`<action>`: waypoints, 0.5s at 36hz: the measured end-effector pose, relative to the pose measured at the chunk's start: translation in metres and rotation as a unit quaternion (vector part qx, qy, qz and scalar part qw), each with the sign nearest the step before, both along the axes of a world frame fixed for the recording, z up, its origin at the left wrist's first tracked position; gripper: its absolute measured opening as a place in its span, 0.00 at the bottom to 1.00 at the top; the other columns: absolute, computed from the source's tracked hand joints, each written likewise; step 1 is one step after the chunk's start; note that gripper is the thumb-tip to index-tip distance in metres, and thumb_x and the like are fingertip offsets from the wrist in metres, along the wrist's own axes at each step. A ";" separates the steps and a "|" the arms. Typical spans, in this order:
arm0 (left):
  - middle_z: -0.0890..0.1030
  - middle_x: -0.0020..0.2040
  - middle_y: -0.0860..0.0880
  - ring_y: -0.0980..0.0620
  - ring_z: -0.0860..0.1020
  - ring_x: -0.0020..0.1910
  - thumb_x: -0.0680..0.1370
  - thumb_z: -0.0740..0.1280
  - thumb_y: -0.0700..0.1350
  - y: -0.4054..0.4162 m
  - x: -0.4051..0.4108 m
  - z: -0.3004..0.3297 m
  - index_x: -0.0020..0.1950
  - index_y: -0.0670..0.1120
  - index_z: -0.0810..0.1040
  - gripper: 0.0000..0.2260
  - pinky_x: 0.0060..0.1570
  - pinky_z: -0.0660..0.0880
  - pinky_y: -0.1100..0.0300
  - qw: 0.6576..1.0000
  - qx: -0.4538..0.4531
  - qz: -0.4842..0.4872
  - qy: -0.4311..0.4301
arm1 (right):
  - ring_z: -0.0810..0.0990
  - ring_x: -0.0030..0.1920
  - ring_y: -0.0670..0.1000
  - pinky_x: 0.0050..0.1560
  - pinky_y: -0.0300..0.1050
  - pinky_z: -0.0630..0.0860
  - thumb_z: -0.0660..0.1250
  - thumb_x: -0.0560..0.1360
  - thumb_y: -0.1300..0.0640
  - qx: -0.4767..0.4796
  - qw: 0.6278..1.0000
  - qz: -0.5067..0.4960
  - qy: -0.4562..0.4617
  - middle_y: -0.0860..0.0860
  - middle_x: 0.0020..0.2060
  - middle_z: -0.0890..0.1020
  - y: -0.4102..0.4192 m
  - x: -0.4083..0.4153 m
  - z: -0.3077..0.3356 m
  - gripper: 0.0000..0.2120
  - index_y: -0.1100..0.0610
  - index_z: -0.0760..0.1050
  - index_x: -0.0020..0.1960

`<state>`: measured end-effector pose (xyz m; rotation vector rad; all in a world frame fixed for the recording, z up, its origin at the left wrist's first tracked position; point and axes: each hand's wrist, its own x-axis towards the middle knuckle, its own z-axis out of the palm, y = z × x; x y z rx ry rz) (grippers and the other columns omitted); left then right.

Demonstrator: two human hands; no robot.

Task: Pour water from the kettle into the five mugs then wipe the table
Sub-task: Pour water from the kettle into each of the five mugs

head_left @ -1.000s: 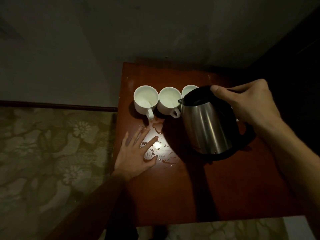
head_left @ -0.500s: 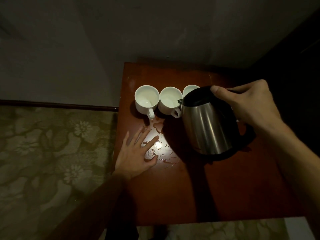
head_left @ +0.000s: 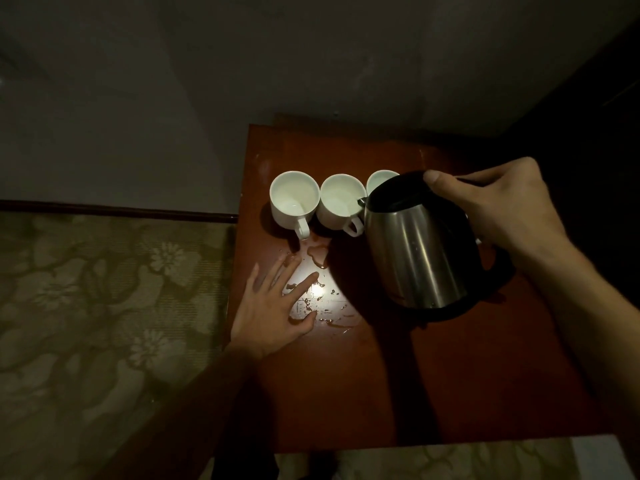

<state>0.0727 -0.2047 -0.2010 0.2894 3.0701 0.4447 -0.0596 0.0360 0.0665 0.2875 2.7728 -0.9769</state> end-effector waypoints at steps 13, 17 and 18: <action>0.58 0.83 0.49 0.48 0.51 0.83 0.78 0.57 0.69 0.000 0.000 -0.002 0.81 0.62 0.61 0.32 0.77 0.55 0.34 1.000 0.000 0.000 0.021 | 0.88 0.45 0.47 0.45 0.50 0.84 0.76 0.74 0.35 0.008 1.000 0.005 -0.004 0.47 0.43 0.88 0.002 0.000 -0.002 0.14 0.45 0.83 0.43; 0.58 0.83 0.49 0.49 0.50 0.83 0.77 0.57 0.68 0.001 0.001 -0.003 0.80 0.63 0.62 0.31 0.77 0.54 0.35 1.000 0.004 0.005 0.016 | 0.87 0.44 0.47 0.42 0.46 0.81 0.76 0.74 0.36 0.000 1.000 0.003 -0.005 0.47 0.42 0.88 0.001 0.000 0.000 0.13 0.44 0.82 0.42; 0.58 0.83 0.49 0.49 0.50 0.83 0.77 0.57 0.68 0.001 0.000 -0.003 0.80 0.63 0.62 0.31 0.77 0.54 0.35 1.000 0.004 0.004 0.015 | 0.87 0.44 0.46 0.42 0.46 0.80 0.77 0.74 0.36 0.001 1.000 0.002 -0.005 0.47 0.42 0.88 0.001 0.000 0.000 0.13 0.44 0.82 0.42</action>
